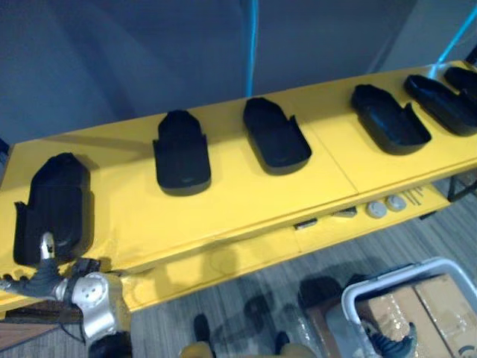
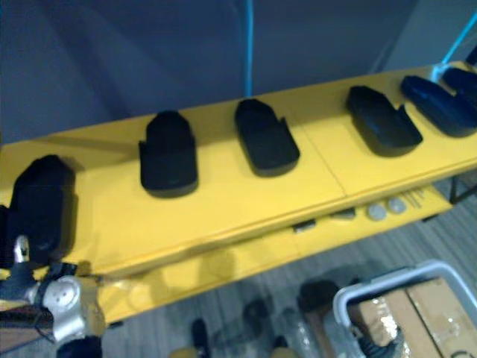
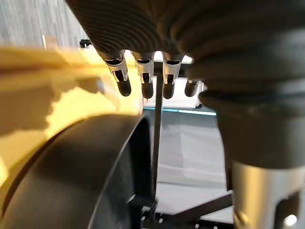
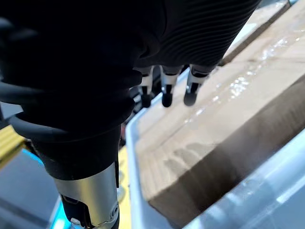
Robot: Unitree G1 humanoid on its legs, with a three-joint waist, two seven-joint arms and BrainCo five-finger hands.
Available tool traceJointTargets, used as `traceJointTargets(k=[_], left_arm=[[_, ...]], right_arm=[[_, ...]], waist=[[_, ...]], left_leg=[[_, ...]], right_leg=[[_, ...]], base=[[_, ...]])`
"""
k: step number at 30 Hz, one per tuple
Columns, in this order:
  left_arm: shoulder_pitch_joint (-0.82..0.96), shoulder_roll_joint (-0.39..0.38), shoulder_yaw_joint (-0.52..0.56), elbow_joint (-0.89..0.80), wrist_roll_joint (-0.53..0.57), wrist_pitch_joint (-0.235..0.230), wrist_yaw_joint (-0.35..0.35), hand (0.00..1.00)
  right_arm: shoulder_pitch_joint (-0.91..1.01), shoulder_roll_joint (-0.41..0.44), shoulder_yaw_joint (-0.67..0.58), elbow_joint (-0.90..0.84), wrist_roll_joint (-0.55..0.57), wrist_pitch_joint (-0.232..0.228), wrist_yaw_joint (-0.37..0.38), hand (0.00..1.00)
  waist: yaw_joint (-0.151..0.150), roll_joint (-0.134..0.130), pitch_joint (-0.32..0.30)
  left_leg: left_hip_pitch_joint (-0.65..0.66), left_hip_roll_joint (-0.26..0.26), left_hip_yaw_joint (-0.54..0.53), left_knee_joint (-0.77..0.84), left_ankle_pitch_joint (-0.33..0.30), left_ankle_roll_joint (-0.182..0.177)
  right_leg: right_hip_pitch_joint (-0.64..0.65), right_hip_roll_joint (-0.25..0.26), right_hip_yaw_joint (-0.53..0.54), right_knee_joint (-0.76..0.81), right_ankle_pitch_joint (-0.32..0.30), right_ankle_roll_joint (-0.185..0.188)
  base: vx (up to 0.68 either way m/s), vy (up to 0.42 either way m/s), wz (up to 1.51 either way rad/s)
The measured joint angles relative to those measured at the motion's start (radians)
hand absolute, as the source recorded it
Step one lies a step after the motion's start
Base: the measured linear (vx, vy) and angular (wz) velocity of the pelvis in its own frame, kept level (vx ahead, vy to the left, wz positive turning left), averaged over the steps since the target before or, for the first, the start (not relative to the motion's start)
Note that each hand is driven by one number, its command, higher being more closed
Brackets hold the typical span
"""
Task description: Walk over and take plastic housings, then place them on the shelf
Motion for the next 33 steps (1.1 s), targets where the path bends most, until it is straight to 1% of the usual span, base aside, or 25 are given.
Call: traceJointTargets(k=[3, 6, 9, 10, 12, 20, 22, 25, 26, 28, 33], left_arm=[[-0.026, 0.020, -0.007, 0.017, -0.001, 0.000, -0.001, 0.00], [-0.048, 0.021, -0.013, 0.036, -0.002, 0.000, 0.000, 0.00], [-0.063, 0.022, -0.027, 0.037, -0.005, 0.000, 0.000, 0.00], [-0.073, 0.027, -0.028, 0.038, -0.031, 0.000, 0.000, 0.00], [-0.085, 0.040, -0.028, 0.050, -0.040, 0.001, 0.001, 0.00], [-0.127, 0.055, -0.028, 0.062, -0.042, 0.000, 0.024, 0.00], [-0.145, 0.057, -0.028, 0.072, -0.061, -0.001, 0.033, 0.00], [-0.171, 0.082, -0.027, 0.095, -0.078, -0.005, 0.039, 0.00], [-0.181, 0.098, -0.025, 0.112, -0.078, -0.005, 0.040, 0.00], [-0.200, 0.107, -0.017, 0.114, -0.078, -0.005, 0.048, 0.00], [-0.237, 0.157, 0.005, 0.160, -0.080, -0.009, 0.077, 0.00]], right_arm=[[-0.002, -0.002, 0.000, 0.000, 0.000, 0.000, 0.001, 0.00], [-0.004, -0.004, 0.001, 0.000, 0.000, 0.001, 0.003, 0.00], [-0.005, -0.008, 0.002, 0.000, 0.000, 0.013, 0.003, 0.00], [-0.007, -0.009, 0.003, 0.000, 0.000, 0.015, 0.003, 0.00], [-0.007, -0.013, 0.010, 0.001, 0.000, 0.016, 0.003, 0.00], [-0.003, -0.033, 0.015, 0.041, 0.001, 0.018, 0.003, 0.00], [0.002, -0.034, 0.015, 0.043, 0.001, 0.018, 0.003, 0.00], [0.003, -0.040, 0.016, 0.043, 0.001, 0.018, 0.003, 0.00], [0.003, -0.043, 0.016, 0.044, 0.001, 0.018, 0.003, 0.00], [0.003, -0.048, 0.016, 0.044, 0.001, 0.018, 0.003, 0.00], [0.003, -0.049, 0.019, 0.044, 0.001, 0.018, 0.002, 0.00]], waist=[[-0.004, 0.001, 0.016], [-0.006, 0.001, 0.017], [-0.006, 0.002, 0.026], [-0.006, 0.002, 0.035], [-0.009, 0.000, 0.043], [-0.015, -0.001, 0.044], [-0.017, -0.002, 0.045], [-0.018, -0.002, 0.045], [-0.018, -0.003, 0.046], [-0.017, -0.008, 0.060], [-0.017, -0.026, 0.073]], left_leg=[[-0.002, 0.004, 0.001, 0.000, -0.002, -0.003], [-0.005, 0.004, 0.002, 0.000, -0.005, -0.004], [-0.007, 0.004, 0.004, 0.000, -0.008, -0.005], [-0.007, 0.004, 0.005, 0.000, -0.008, -0.005], [-0.009, 0.006, 0.009, 0.000, -0.007, -0.006], [-0.023, 0.008, 0.029, 0.000, -0.007, -0.006], [-0.025, 0.008, 0.029, 0.000, -0.006, -0.005], [-0.039, 0.010, 0.029, 0.000, -0.004, -0.004], [-0.045, 0.010, 0.029, 0.000, -0.001, -0.003], [-0.045, 0.009, 0.029, 0.000, 0.003, 0.000], [-0.048, 0.008, 0.028, 0.000, 0.005, 0.000]], right_leg=[[-0.003, 0.003, 0.001, 0.000, -0.003, -0.005], [-0.007, 0.004, 0.001, 0.000, -0.005, -0.006], [-0.010, 0.004, 0.003, 0.000, -0.006, -0.006], [-0.011, 0.004, 0.004, 0.000, -0.006, -0.006], [-0.018, 0.005, 0.013, 0.002, -0.004, -0.004], [-0.056, 0.005, 0.045, 0.031, -0.003, -0.003], [-0.060, 0.005, 0.045, 0.034, -0.003, -0.003], [-0.077, 0.006, 0.048, 0.041, -0.003, -0.003], [-0.086, 0.006, 0.049, 0.043, -0.003, -0.002], [-0.089, 0.005, 0.050, 0.051, -0.003, -0.002], [-0.092, 0.005, 0.049, 0.052, -0.002, -0.002]], base=[[0.01, -0.007, -0.01], [0.00, 0.000, 0.00], [0.00, 0.000, 0.00], [0.00, 0.000, 0.00], [0.00, -0.012, -0.08], [-0.01, 0.009, -0.07], [-0.02, 0.003, 0.00], [-0.05, 0.005, -0.01], [-0.04, 0.007, 0.00], [-0.02, 0.004, 0.00], [0.00, 0.000, 0.00]])
